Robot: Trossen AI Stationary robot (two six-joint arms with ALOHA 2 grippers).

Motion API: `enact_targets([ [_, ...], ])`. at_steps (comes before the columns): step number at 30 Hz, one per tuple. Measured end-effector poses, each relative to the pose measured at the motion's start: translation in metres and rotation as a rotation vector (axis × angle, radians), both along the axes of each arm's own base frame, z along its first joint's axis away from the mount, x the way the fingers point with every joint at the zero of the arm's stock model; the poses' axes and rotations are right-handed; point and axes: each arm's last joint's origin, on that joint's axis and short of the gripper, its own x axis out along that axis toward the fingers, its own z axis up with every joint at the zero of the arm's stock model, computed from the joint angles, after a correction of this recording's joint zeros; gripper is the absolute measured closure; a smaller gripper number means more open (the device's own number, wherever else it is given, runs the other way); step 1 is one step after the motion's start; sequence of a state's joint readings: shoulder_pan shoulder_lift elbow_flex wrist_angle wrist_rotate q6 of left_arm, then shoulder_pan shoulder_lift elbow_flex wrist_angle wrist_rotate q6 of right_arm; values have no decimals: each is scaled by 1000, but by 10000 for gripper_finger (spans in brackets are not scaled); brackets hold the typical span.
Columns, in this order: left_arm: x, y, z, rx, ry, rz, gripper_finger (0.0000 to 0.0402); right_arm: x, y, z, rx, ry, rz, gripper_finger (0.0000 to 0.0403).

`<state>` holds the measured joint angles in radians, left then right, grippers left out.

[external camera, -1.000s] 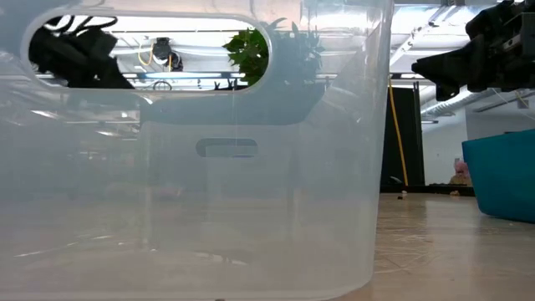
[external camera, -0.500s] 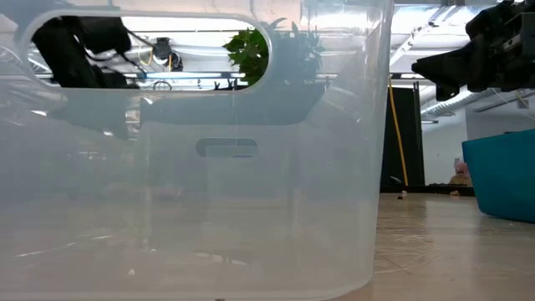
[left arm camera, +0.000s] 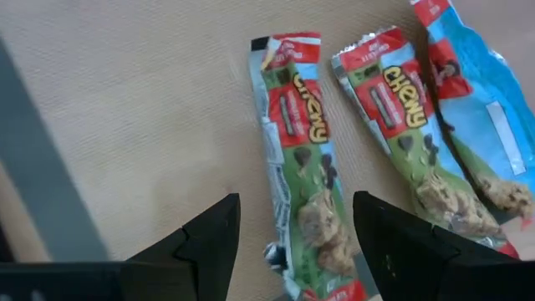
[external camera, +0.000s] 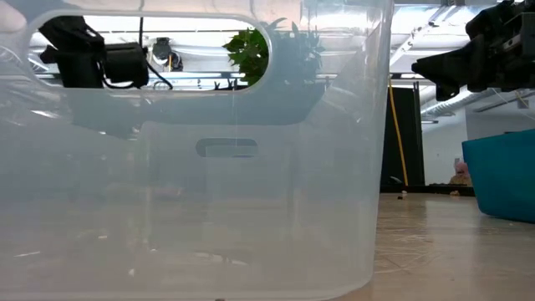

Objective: Pick and place Granola Bars by type
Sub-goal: Put the red granola bar into the top transparent bin

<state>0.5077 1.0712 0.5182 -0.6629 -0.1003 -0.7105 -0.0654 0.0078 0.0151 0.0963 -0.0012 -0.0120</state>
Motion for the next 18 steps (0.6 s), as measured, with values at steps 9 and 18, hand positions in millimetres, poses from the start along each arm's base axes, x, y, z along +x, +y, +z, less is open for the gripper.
enact_targets([
  [9,14,4,-16,-37,19,-21,165,0,0,0,0,0,-1,359],
  [18,15,6,-21,-30,63,-11,169,0,0,0,0,0,0,358],
])
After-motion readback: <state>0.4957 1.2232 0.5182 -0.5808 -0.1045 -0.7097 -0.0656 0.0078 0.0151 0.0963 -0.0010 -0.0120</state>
